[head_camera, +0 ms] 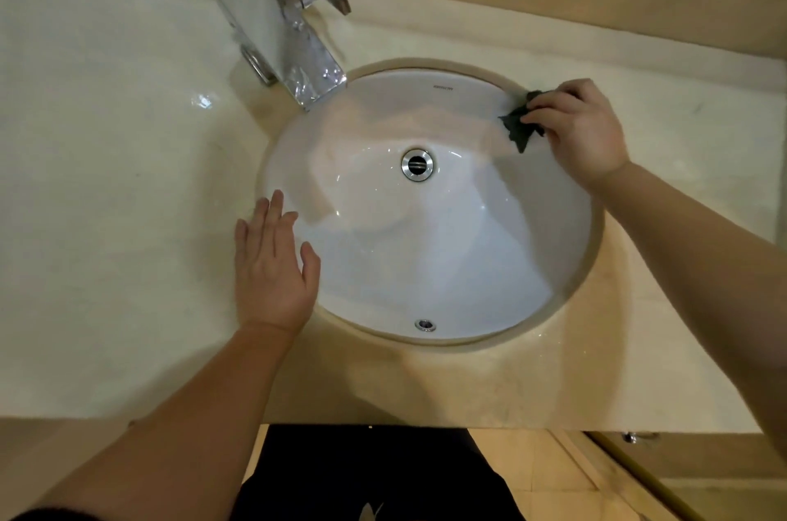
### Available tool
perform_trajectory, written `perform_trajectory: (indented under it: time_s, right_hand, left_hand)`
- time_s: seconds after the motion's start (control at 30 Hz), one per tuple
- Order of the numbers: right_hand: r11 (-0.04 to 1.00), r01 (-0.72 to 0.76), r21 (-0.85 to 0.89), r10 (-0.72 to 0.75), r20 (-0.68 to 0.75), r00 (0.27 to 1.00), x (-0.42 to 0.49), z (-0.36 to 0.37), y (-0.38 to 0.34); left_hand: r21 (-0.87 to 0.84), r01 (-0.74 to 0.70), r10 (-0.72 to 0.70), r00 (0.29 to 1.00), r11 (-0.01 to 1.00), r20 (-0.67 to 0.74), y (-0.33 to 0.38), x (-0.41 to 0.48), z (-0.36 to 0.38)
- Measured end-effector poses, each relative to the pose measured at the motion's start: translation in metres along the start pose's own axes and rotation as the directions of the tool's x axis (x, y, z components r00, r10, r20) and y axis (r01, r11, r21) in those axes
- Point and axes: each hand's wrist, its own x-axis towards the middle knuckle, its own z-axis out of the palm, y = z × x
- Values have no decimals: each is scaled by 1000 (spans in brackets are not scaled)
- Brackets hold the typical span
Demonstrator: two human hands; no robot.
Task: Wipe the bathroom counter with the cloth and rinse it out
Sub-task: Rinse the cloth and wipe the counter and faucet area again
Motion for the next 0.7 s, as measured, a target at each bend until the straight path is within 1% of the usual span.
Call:
perform_trajectory:
  time_s: [0.13,0.33,0.47,0.53,0.63,0.7]
  right_hand:
    - [998,59,32,-57,-61,996,53,11,-18]
    - [983,170,67,-165,-73,984,107,31,-63]
    - [968,240,72,-232,-105,967,136,43,-105]
    - [954,283,95,-268,-144,952,146,50,-127]
    - [957,254,138,-216,-245,945,148,60,-148]
    - [958,238,161,-193,-252,948,147,61,-170]
  left_hand:
    - [-16,0,0,999,1000,-34,0,0,1]
    - [-28,-20,17,994,999,-110,-1,1,3]
    - [-28,-19,16,993,999,-115,-1,1,4]
    - [-33,-17,13,994,999,-105,-2,1,4]
    - [-34,-15,11,995,999,-99,-2,2,3]
    - [-41,-11,6,995,999,-103,-2,2,4]
